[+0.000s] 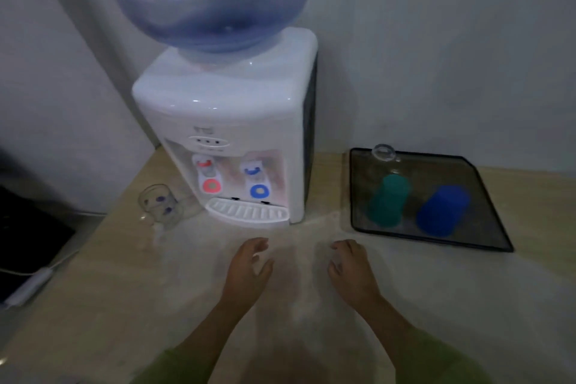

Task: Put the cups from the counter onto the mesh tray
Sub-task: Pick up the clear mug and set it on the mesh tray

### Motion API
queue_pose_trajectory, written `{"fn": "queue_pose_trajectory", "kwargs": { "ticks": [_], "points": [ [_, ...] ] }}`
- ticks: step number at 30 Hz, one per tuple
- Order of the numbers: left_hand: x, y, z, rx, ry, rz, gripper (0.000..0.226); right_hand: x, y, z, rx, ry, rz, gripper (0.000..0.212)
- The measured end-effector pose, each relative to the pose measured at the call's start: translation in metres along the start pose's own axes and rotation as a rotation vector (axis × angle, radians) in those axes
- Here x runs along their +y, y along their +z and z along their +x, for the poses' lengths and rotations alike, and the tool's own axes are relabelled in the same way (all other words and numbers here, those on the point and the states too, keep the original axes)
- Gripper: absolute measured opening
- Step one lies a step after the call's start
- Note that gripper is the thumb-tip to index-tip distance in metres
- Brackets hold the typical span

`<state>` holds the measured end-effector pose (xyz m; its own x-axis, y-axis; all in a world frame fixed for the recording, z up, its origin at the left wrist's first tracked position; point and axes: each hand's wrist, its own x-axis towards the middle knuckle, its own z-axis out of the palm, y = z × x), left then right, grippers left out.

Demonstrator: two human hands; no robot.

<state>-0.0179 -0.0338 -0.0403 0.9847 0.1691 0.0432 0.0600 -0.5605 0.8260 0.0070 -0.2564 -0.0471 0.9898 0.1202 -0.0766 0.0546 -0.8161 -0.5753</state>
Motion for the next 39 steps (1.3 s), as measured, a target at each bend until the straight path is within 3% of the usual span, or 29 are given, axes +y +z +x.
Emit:
{"fn": "queue_pose_trajectory", "kwargs": {
  "ticks": [5,10,14,16,19,25,31,34,37,39],
  "points": [
    [-0.036,-0.083,0.017,0.190,-0.003,0.133,0.034,-0.041,0.031,0.012,-0.190,0.008,-0.167,0.064],
    [-0.051,-0.145,0.047,0.321,-0.068,0.333,0.049,-0.059,0.044,0.018,-0.289,0.111,-0.205,0.070],
    [-0.075,-0.174,0.080,0.297,-0.192,0.382,0.075,-0.061,0.049,0.019,-0.310,0.139,-0.196,0.073],
    [-0.084,-0.181,0.093,0.255,-0.264,0.366,0.077,-0.063,0.048,0.020,-0.332,0.160,-0.188,0.074],
    [-0.089,-0.185,0.106,0.215,-0.264,0.350,0.065,-0.065,0.046,0.021,-0.351,0.172,-0.190,0.075],
    [-0.097,-0.187,0.109,0.323,-0.183,0.337,0.031,-0.064,0.047,0.020,-0.355,0.194,-0.181,0.082],
    [-0.095,-0.185,0.099,0.351,-0.129,0.343,0.024,-0.068,0.044,0.020,-0.354,0.211,-0.167,0.083],
    [-0.092,-0.174,0.083,0.324,-0.112,0.279,0.022,-0.077,0.043,0.020,-0.268,0.191,-0.136,0.071],
    [-0.079,-0.158,0.064,0.282,-0.145,0.069,0.018,-0.096,0.047,0.020,-0.087,0.108,0.042,0.050],
    [-0.064,-0.144,0.049,0.239,-0.158,-0.058,0.023,-0.112,0.047,0.022,-0.084,0.116,0.201,0.045]
  ]
}}
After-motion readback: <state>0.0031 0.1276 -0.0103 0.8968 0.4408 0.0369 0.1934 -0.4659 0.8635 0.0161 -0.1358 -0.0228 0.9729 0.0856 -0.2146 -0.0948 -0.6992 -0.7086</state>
